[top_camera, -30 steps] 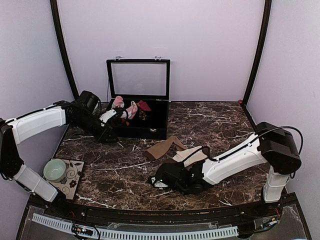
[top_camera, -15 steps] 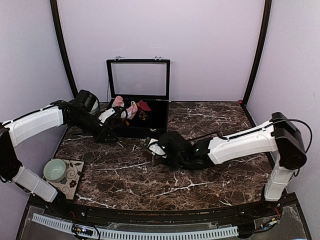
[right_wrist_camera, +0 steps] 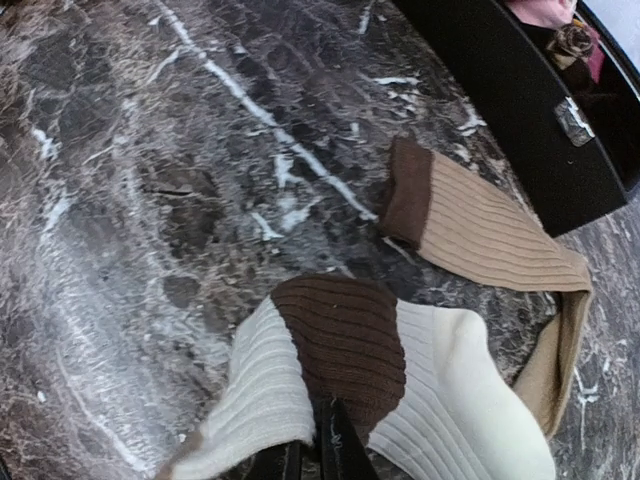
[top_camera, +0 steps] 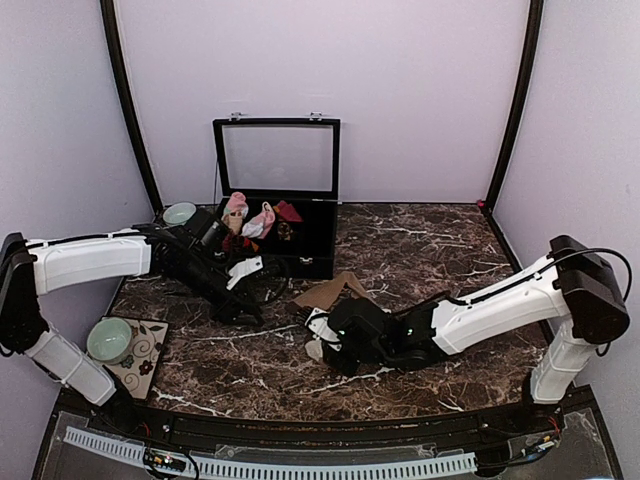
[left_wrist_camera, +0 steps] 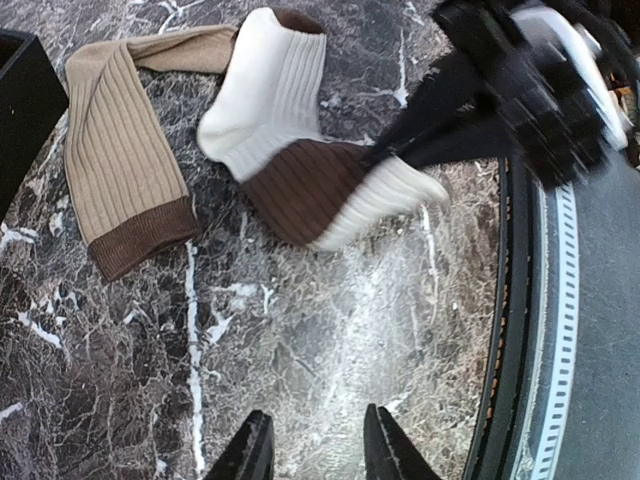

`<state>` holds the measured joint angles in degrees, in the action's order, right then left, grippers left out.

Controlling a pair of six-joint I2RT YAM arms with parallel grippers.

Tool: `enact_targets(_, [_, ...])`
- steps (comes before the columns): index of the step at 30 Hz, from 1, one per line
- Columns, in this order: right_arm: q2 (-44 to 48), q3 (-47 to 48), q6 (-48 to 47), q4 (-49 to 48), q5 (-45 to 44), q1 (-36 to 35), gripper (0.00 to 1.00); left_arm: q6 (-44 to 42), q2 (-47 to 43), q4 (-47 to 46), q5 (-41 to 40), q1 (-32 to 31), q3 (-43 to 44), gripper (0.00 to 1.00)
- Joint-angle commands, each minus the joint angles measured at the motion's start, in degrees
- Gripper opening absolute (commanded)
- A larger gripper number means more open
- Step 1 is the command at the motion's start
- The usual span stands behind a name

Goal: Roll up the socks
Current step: Adjust the sock at the center of the board.

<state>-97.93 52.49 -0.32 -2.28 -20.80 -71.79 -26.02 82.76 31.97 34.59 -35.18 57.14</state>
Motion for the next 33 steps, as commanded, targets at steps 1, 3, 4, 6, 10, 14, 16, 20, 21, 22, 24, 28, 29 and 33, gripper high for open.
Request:
enact_targets(1, [-0.98,2.04,2.25,3.03,4.19,-1.82,0.15,-3.86,1.74,-0.65,-1.31,0.43,0.56,0.33])
enact_targets(3, [1.37,1.25,2.86,3.02,4.86,-1.59,0.22,-4.12,2.20,-1.05,-1.93,0.41,0.85,0.33])
enact_targets(4, [2.42,1.06,3.25,3.55,5.02,-1.41,0.24,-4.05,2.49,-1.07,-1.97,0.35,0.99,0.33])
enact_targets(6, [4.55,0.76,4.82,5.12,5.07,-0.26,0.27,-3.79,2.89,-1.12,-2.05,0.26,1.29,0.33])
enact_targets(10, [9.83,-2.61,8.68,6.42,5.25,4.70,0.28,-4.12,3.12,-1.70,-2.56,-3.70,0.40,0.34])
enact_targets(14, [15.67,-7.70,11.75,4.16,8.17,7.69,0.31,-3.28,3.70,-1.96,-3.12,-8.55,-0.50,0.34])
enact_targets(16, [18.28,-10.03,14.69,3.44,8.11,10.07,0.32,-2.36,4.20,-2.28,-3.67,-11.31,-0.64,0.34])
enact_targets(20, [17.72,-11.00,24.53,6.59,3.67,15.54,0.32,2.77,6.75,-4.56,-7.61,-16.34,0.48,0.34])
enact_targets(21, [16.83,-10.52,25.83,7.74,3.44,16.36,0.32,4.37,7.47,-5.01,-9.04,-17.35,1.34,0.34])
enact_targets(22, [15.93,-10.08,26.86,8.58,2.87,16.89,0.33,5.73,8.21,-4.99,-10.30,-18.21,2.85,0.35])
enact_targets(24, [14.02,-9.22,28.29,9.91,2.38,17.88,0.36,8.59,9.24,-4.99,-12.47,-19.83,4.95,0.36])
enact_targets(28, [11.06,-8.89,29.23,10.07,4.33,21.71,0.39,13.05,11.59,-4.38,-18.07,-22.48,8.94,0.36])
enact_targets(29, [10.61,-9.11,29.24,9.28,5.49,22.46,0.39,13.51,12.18,-4.50,-18.67,-22.94,9.44,0.36])
enact_targets(33, [8.04,-8.63,28.47,8.84,7.43,24.70,0.36,13.19,14.29,-5.62,-20.03,-25.11,9.71,0.36])
